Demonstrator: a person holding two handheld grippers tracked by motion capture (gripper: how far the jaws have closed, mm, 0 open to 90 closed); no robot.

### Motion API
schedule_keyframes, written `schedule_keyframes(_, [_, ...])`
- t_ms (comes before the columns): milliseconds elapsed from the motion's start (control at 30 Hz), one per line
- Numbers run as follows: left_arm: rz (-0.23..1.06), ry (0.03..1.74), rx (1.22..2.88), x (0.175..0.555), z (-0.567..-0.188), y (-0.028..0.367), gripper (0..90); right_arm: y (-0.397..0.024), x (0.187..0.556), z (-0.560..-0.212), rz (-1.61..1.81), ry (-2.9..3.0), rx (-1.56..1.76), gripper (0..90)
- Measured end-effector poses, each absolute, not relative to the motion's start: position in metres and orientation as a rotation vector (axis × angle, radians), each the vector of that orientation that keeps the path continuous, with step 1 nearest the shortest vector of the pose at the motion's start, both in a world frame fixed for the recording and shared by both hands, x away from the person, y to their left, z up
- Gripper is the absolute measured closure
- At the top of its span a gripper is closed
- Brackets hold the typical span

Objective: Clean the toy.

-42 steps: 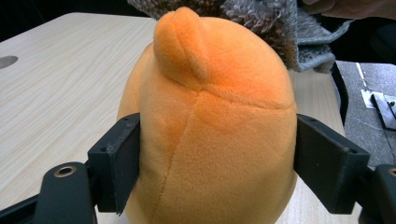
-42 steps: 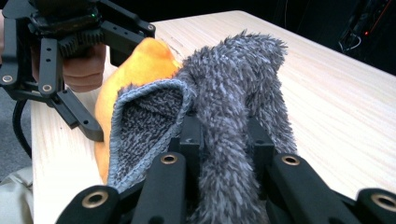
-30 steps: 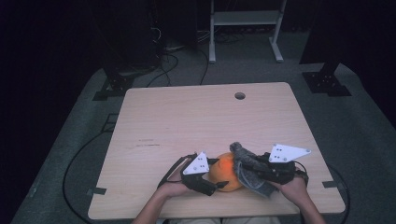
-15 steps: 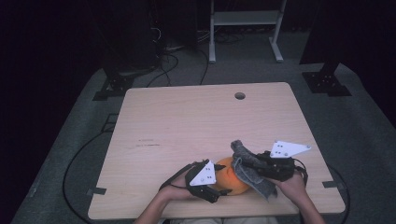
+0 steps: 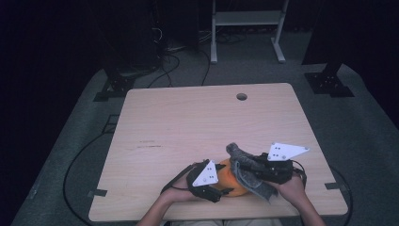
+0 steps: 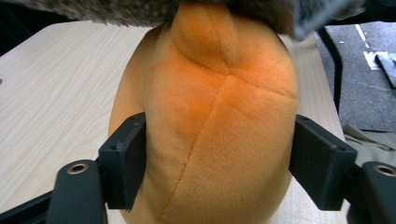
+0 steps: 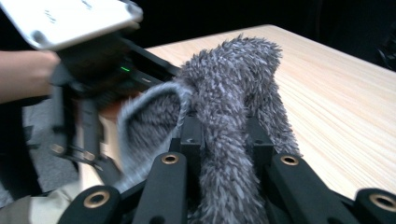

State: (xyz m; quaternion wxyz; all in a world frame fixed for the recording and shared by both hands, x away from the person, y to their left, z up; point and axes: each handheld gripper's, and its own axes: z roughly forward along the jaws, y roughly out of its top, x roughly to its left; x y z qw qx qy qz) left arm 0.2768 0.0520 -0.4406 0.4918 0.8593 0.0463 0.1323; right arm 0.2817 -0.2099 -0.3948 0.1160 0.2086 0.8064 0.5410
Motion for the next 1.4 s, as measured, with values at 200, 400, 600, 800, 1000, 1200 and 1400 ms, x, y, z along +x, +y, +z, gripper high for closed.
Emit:
schedule_keyframes(200, [0.295, 0.105, 2.083, 0.279, -0.442, 0.056, 28.2, -0.241, 0.298, -0.419, 1.600, 2.345, 0.811, 73.9])
schedule_keyframes(400, [0.275, 0.129, 2.075, 0.283, -0.442, 0.062, 27.5, -0.257, 0.304, -0.427, 1.562, 2.333, 0.900, 73.9])
schedule_keyframes(600, [0.263, 0.187, 2.054, 0.289, -0.443, 0.071, 27.9, -0.240, 0.287, -0.410, 1.637, 2.324, 0.727, 73.8])
schedule_keyframes(800, [0.245, 0.199, 2.051, 0.295, -0.443, 0.077, 28.4, -0.248, 0.299, -0.428, 1.627, 2.339, 0.835, 73.8])
schedule_keyframes(1000, [0.229, 0.214, 2.048, 0.298, -0.444, 0.082, 28.2, -0.255, 0.298, -0.433, 1.570, 2.336, 0.894, 73.8])
schedule_keyframes(1200, [0.222, 0.206, 2.058, 0.298, -0.444, 0.085, 28.1, -0.237, 0.293, -0.420, 1.634, 2.316, 0.779, 73.8])
schedule_keyframes(1400, [0.214, 0.211, 2.050, 0.299, -0.445, 0.085, 28.0, -0.250, 0.300, -0.436, 1.538, 2.360, 0.897, 73.8])
